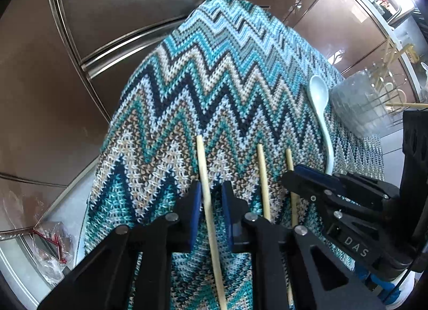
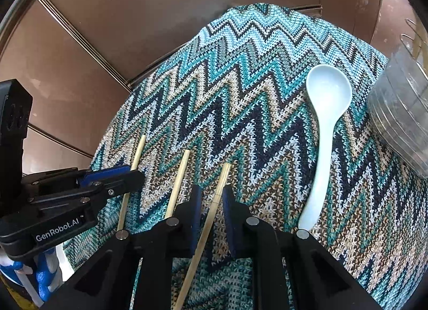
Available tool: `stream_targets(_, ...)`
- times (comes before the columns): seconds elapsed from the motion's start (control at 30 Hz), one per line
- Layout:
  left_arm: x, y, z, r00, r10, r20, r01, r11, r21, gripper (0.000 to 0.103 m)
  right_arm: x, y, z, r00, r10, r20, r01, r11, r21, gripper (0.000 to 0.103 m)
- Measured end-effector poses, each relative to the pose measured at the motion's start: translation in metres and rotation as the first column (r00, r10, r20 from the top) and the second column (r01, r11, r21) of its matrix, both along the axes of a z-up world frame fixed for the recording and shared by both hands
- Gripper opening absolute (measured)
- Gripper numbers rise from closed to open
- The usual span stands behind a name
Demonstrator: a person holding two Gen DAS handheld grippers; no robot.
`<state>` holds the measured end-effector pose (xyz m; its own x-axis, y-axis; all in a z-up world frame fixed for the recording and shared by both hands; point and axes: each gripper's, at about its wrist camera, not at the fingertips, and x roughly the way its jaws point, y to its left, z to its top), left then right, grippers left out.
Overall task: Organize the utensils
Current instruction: 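Grasp a chopstick with the left tool while the right tool grasps another chopstick, then lift both chopsticks and carry them over the wire holder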
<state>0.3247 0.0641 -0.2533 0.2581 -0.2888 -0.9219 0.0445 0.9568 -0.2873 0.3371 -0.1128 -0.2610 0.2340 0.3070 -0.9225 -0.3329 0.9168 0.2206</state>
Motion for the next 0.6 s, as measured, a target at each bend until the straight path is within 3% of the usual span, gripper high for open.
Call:
stream_targets(0.3, -0.002, -0.003, 0.000, 1.000, 0.002, 0.016, -0.002, 1.000, 0.031, 0.007, 0.010, 0.006, -0.009, 1.000, -0.012, -0.006, 0.012, 1.000, 0.019, 0.009)
stream_targets(0.43, -0.006, -0.002, 0.001, 0.999, 0.022, 0.025, -0.023, 0.999, 0.023, 0.005, -0.005, -0.006, 0.002, 1.000, -0.013, 0.011, 0.012, 0.999, 0.051, 0.008)
stream_targets(0.6, -0.020, -0.002, 0.016, 0.993, 0.024, 0.111, -0.026, 1.000, 0.015, 0.005, -0.026, -0.012, 0.023, 0.997, 0.005, 0.077, -0.010, 0.997, 0.074, 0.007)
